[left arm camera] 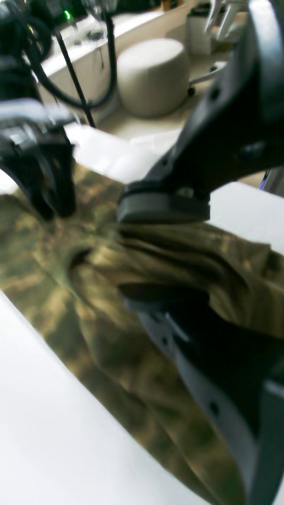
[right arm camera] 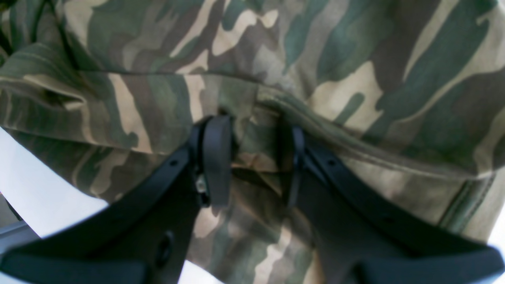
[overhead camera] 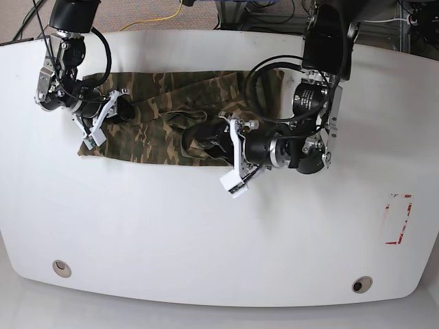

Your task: Layout the t-shirt on the table in an organized manner, then fold the t-shirt properly

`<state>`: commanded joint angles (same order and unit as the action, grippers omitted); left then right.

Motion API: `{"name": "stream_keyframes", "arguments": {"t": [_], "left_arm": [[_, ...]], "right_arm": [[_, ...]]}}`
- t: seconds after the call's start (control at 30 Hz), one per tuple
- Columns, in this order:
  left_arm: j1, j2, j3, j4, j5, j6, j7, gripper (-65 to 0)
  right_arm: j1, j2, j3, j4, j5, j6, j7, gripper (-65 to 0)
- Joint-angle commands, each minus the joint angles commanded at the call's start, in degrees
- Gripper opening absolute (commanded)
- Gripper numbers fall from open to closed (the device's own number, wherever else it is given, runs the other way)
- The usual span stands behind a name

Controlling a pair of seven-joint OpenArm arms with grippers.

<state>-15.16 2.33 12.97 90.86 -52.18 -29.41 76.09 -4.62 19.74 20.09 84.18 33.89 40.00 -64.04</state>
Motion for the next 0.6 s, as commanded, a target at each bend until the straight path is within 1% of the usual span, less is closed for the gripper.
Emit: {"name": "stream_keyframes", "arguments": {"t": [0.03, 0.07, 0.1, 0.13, 0.2, 0.3, 0.37, 0.4, 0.53, 0.6], "left_arm": [[-0.18, 0.18, 0.26, 0.0, -0.53, -0.26, 0.35, -40.8], [-0.7, 0.44, 1.23, -0.18, -1.49, -1.23, 0.53, -40.8], [-0.97, 0.53, 1.76, -0.26, -1.85, -1.67, 0.53, -40.8], [-1.49, 0.53, 3.16, -0.26, -2.99, -2.9, 0.53, -40.8], [-2.02, 0.62, 4.22, 0.0, -4.04, -3.87, 0.53, -40.8], [-2.99, 0.44, 4.31, 0.09, -5.01, -4.13, 0.53, -40.8], [-3.43, -0.18, 3.34, 0.18, -5.01, -4.22, 0.53, -40.8], [-3.87, -1.05, 1.93, 0.18, -5.1, -4.22, 0.53, -40.8], [-4.22, -2.55, -1.76, 0.18, -5.19, -4.31, 0.53, -40.8], [-4.4, -4.04, -3.96, 0.26, -5.19, -4.31, 0.44, -40.8]], "right_arm": [[0.0, 0.0, 0.0, 0.0, 0.0, 0.0, 0.0, -46.1], [0.09, 0.0, 0.0, 0.0, 0.0, 0.0, -0.09, -46.1], [0.09, 0.0, 0.0, 0.0, 0.0, 0.0, -0.09, -46.1], [0.09, 0.0, 0.0, 0.0, 0.0, 0.0, -0.09, -46.1], [0.09, 0.0, 0.0, 0.0, 0.0, 0.0, -0.09, -46.1], [0.09, 0.0, 0.0, 0.0, 0.0, 0.0, -0.09, -46.1], [0.09, 0.0, 0.0, 0.0, 0.0, 0.0, -0.09, -46.1], [0.09, 0.0, 0.0, 0.0, 0.0, 0.0, -0.09, -46.1], [0.0, 0.0, 0.0, 0.0, 0.0, 0.0, -0.09, -46.1], [0.0, 0.0, 0.0, 0.0, 0.0, 0.0, -0.09, -46.1]]}}
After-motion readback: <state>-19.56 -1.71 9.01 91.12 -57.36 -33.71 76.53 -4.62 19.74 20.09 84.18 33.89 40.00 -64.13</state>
